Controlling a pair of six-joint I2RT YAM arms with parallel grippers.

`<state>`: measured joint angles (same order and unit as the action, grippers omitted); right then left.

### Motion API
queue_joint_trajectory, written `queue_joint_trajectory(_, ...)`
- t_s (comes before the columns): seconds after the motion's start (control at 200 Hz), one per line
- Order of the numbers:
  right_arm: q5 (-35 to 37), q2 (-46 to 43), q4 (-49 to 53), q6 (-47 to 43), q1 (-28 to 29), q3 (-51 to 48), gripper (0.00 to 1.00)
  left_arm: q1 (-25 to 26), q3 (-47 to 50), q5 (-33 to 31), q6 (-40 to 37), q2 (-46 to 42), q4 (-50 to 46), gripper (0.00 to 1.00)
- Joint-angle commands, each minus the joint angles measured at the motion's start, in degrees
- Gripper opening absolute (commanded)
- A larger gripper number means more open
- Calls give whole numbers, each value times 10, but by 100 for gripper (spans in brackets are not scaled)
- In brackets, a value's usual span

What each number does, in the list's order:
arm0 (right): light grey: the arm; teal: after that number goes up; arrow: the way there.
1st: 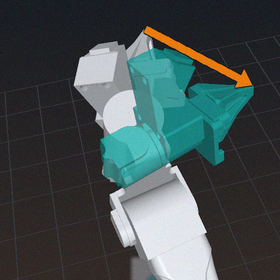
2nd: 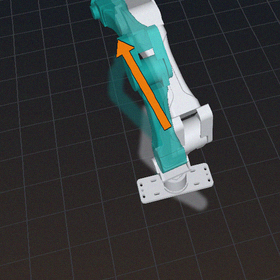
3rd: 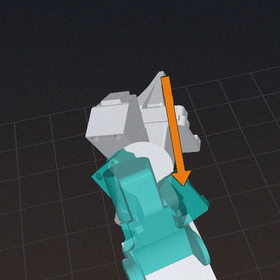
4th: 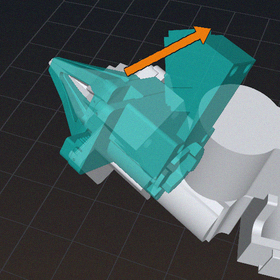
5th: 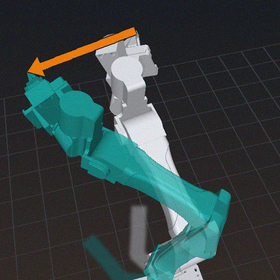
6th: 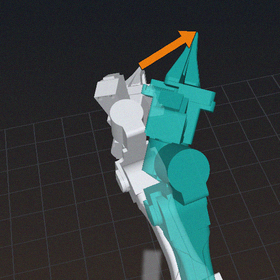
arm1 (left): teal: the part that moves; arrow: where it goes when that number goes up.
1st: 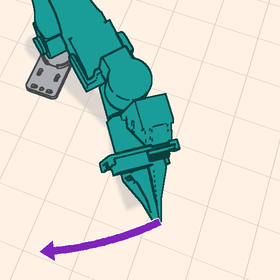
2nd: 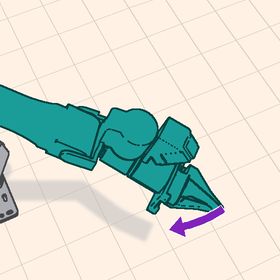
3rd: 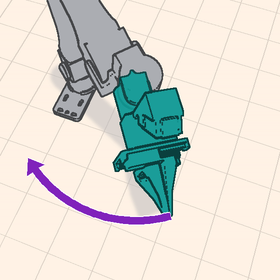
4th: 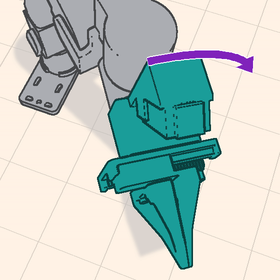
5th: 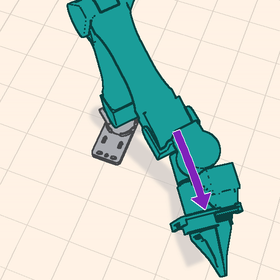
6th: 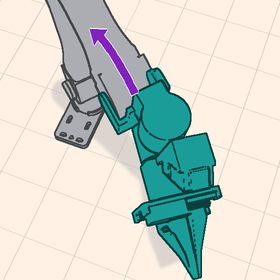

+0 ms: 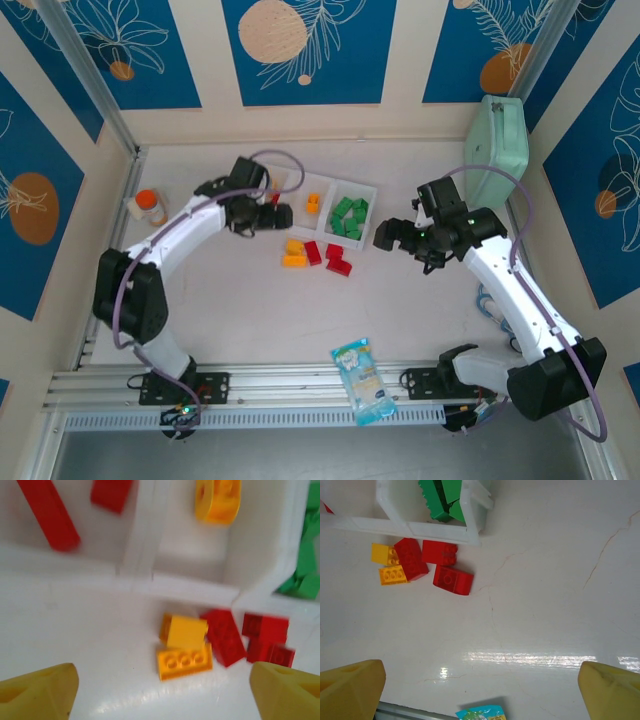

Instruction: Sort the legos into containers by color

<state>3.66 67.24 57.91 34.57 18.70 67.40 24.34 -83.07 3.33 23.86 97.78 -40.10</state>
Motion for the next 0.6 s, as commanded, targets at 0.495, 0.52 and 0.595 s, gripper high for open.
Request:
queue_joint_trajectory(0.495, -33, 2, 6, -35, -43, 6, 97, -148, -323, -21, -78, 247, -107, 68)
queue_joint_trajectory(0.52, -33, 3, 4, -36, -44, 4, 96, -154, -322, -19, -75, 249, -103, 66)
queue_joint_trajectory(0.595, -37, 4, -2, -36, -47, -1, 95, -171, -326, -7, -67, 263, -97, 63)
